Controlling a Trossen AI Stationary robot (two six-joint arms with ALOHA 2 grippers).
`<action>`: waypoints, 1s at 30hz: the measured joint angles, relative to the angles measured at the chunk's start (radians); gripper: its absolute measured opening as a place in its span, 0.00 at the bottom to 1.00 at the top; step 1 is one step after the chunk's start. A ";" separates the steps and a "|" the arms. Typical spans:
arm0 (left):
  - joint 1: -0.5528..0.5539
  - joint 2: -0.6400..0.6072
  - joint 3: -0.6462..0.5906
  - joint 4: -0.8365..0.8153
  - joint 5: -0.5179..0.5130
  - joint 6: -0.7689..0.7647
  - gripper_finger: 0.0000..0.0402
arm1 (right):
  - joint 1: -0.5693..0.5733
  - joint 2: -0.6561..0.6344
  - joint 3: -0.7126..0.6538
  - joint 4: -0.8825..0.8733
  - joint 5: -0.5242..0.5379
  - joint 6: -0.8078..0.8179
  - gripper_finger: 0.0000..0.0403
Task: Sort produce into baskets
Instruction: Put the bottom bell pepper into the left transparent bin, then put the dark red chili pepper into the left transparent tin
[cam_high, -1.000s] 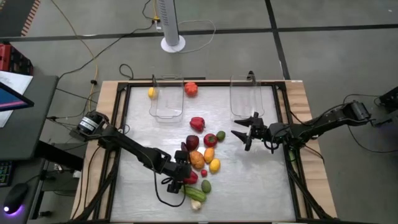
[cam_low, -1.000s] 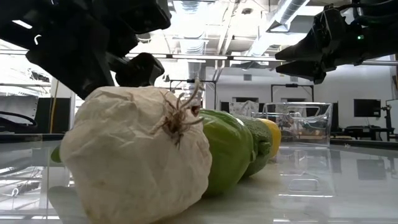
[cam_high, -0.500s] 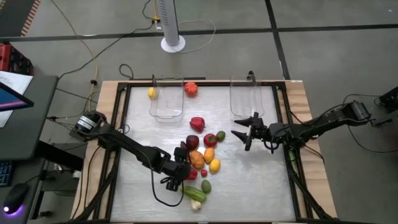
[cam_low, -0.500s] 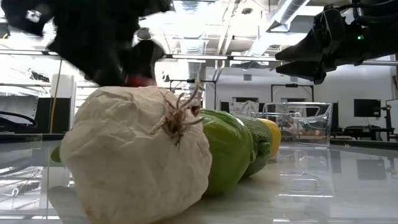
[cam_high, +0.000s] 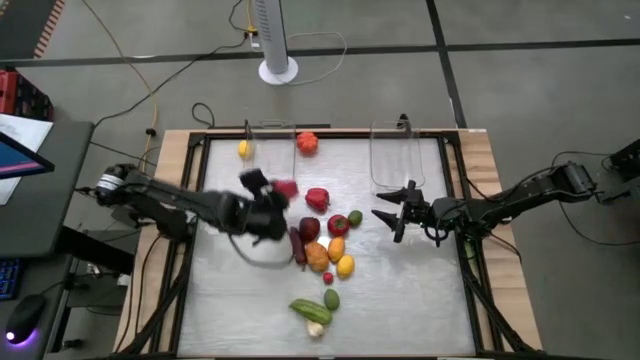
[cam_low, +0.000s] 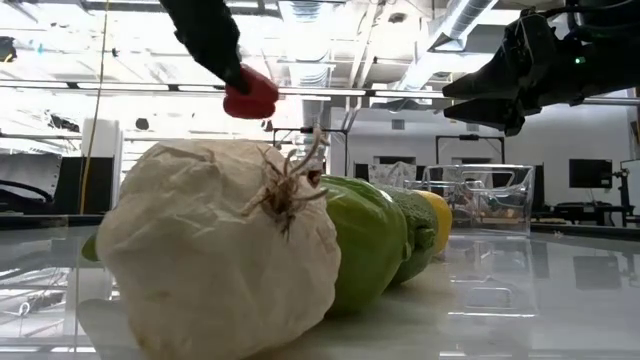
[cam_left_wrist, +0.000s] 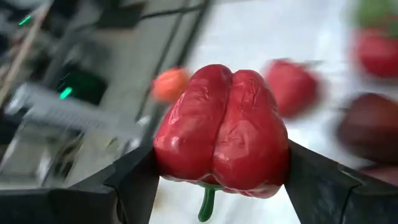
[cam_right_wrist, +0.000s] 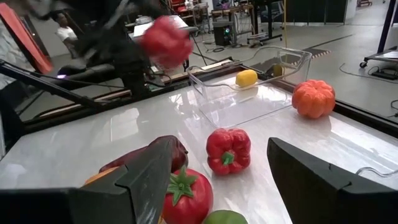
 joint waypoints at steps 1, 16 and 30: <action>0.035 -0.008 0.000 -0.015 -0.003 -0.002 0.69 | 0.000 0.000 0.000 0.000 0.000 0.000 0.73; 0.316 -0.025 0.000 -0.023 0.151 0.086 0.94 | 0.000 0.000 0.000 -0.001 0.000 0.000 0.73; 0.029 0.022 -0.001 0.090 0.399 -0.064 0.96 | 0.000 0.000 0.000 -0.003 -0.001 0.000 0.73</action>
